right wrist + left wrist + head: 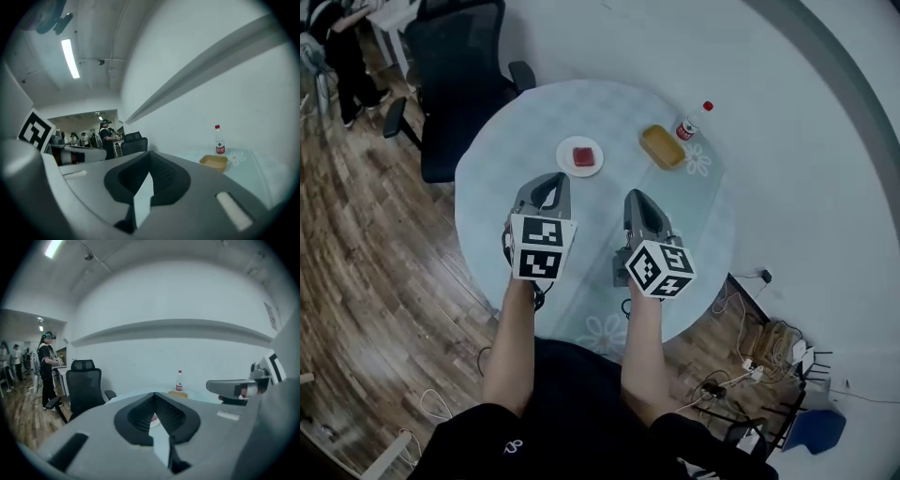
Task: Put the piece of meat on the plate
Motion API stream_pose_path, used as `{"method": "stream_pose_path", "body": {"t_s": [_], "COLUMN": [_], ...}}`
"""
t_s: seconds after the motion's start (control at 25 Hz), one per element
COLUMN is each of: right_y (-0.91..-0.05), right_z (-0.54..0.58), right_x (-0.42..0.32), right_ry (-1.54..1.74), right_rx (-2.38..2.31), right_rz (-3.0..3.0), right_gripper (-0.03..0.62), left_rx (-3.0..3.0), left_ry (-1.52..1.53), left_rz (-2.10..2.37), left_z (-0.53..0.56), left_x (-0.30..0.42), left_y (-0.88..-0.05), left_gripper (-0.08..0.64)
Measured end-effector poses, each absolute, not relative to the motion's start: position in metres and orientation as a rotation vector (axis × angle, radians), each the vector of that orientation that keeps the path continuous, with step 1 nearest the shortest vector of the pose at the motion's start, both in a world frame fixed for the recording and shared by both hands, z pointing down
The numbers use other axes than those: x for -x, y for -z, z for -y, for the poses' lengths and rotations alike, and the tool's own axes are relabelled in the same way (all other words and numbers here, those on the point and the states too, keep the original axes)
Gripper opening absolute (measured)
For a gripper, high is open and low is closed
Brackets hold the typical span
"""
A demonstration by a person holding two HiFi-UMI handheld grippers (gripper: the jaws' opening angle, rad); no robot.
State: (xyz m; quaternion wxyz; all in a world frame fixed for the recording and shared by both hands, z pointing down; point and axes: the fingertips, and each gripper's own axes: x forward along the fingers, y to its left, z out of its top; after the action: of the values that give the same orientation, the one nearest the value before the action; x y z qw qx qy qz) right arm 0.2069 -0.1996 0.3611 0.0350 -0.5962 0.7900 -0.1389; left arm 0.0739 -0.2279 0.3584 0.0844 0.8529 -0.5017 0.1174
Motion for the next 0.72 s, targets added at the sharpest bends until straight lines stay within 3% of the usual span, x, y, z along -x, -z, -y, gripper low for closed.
{"method": "stream_pose_path", "body": {"t_s": [0.72], "right_y": [-0.32], "right_z": [0.193], "right_x": [-0.207], "right_ry": [0.234], "right_rx": [1.677], "right_rz": [-2.522], "right_gripper": [0.005], "left_rx": [-2.554], "left_ry": [-0.178], "left_rz": [1.706], "left_z": [0.184], "left_x": [-0.092], "left_y": [-0.308], "left_gripper": [0.0]}}
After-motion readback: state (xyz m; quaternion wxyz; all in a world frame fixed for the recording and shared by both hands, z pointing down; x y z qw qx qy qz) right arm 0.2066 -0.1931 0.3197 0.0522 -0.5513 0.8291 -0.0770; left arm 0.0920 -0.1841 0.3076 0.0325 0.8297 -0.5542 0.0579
